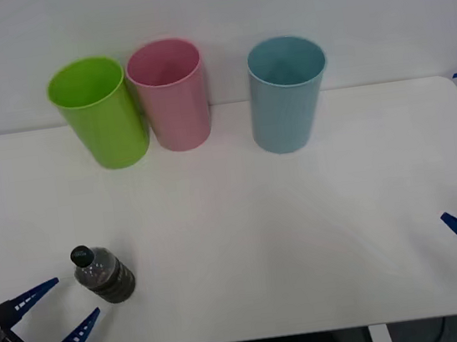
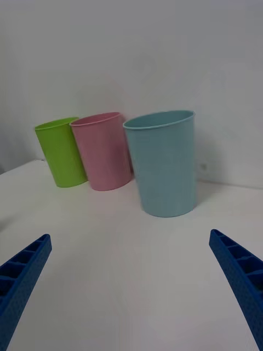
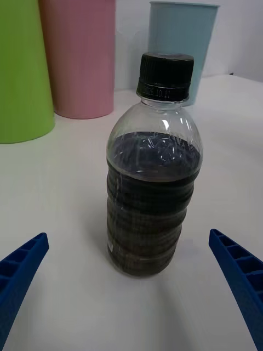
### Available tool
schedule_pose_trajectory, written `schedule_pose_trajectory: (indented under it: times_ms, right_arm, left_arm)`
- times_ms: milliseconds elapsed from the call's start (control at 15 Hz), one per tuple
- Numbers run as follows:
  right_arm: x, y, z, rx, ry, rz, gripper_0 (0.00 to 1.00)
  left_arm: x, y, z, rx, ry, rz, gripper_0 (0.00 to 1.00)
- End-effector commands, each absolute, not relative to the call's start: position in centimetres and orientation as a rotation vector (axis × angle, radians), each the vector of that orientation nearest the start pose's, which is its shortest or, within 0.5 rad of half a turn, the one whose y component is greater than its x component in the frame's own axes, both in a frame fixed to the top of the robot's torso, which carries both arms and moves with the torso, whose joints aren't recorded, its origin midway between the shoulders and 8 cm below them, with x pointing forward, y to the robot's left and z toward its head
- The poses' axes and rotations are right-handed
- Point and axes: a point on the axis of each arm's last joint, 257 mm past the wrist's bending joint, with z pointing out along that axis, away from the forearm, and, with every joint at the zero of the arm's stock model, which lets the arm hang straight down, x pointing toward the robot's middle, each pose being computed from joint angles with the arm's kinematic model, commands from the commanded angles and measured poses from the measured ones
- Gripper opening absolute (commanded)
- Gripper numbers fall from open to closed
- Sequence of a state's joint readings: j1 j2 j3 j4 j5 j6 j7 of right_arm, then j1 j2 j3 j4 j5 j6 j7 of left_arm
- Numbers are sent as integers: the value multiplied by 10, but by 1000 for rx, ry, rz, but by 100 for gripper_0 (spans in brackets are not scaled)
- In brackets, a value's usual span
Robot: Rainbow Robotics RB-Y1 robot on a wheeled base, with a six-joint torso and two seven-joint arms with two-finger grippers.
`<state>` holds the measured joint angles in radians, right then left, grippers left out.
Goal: Grasp the object on the table and drop it into the matching bin: aluminum can to the light blue bin, PET bottle to the pink bin.
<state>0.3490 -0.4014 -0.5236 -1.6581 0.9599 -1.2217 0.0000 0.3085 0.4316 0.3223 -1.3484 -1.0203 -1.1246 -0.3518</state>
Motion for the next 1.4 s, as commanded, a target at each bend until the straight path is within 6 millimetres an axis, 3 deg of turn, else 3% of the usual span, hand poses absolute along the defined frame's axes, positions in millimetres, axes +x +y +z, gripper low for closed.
schedule_pose_trajectory:
  times_ms: [67, 800, 1333, 1400]
  right_arm:
    - [342, -330, -169, -465, 1441, 567, 100]
    - [342, -330, -169, -465, 1441, 567, 100]
    - [342, -330, -169, -465, 1441, 567, 100]
    - [342, -330, -169, -465, 1441, 567, 100]
  left_arm:
    - [355, 312, -306, 565, 1614, -431, 100]
    - [385, 268, -310, 555, 1579, -438, 100]
    - [393, 261, -309, 560, 1571, -434, 100]
    - [392, 261, -309, 560, 1573, -434, 90]
